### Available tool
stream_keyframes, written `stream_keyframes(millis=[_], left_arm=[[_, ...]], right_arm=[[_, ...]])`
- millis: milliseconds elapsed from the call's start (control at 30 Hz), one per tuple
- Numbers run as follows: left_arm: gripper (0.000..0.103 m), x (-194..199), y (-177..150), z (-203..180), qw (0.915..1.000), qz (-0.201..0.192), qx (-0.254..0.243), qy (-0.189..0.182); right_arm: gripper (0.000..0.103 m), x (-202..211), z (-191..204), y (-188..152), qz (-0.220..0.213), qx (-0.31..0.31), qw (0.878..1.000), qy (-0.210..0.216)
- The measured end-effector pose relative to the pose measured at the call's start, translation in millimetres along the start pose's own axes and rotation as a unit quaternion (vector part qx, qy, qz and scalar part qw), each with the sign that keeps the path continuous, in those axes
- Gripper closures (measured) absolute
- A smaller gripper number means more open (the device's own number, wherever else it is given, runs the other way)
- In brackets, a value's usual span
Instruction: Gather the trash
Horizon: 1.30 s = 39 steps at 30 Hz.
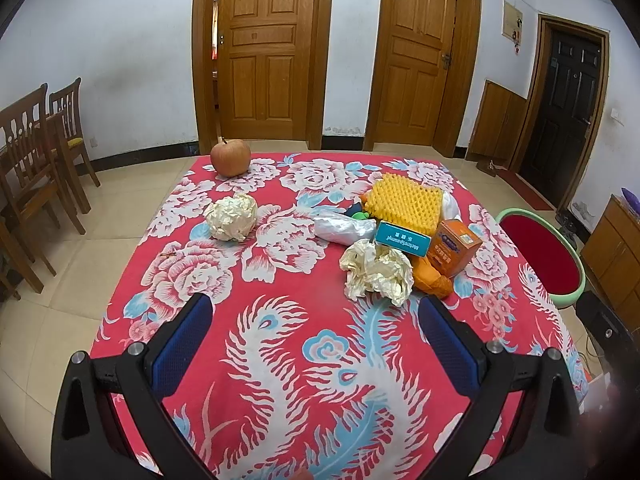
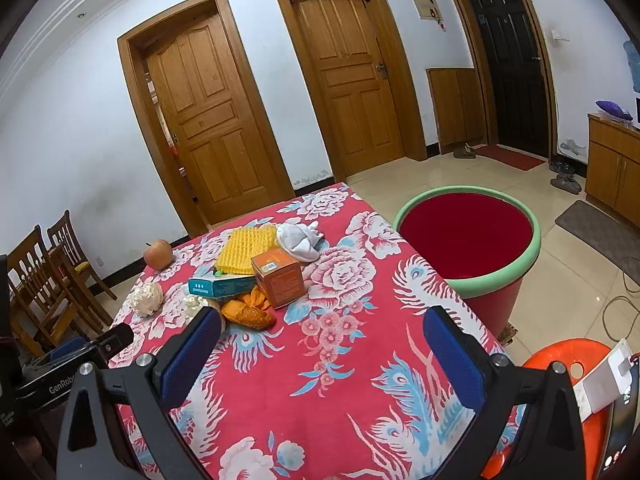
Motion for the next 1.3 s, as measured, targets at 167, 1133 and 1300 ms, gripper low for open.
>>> stream_keyframes(millis=[167, 1133, 1300], left_arm=[[0.002, 1.1, 0.6, 1.5, 1.0000, -0.001, 0.001, 0.000], [0.002, 4.2, 1.4, 5.0, 1.0000, -0.005, 0.004, 0.001], [0.002, 5.1, 1.7, 6.6, 1.0000, -0.004, 0.004, 0.002]], right_arm=[[0.000, -0.3, -1.0, 0.3, 0.000, -0.001, 1.000, 0.000], [0.000, 0.1, -0.2, -0.4, 0.000, -0.002, 1.000, 0.000], [0.000, -0.8, -0.3, -0.8, 0.002, -0.002, 1.000, 0.000]])
Point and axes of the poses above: each gripper's, at about its wrist camera, not at the fingertips, and x roughly against the way its jaws point, z to its left, y to its top, the point moved 5 cm from there along -x, roughly the way its jaws point, and after that the axes turned 10 degrees about z, right-handed, at the moved point
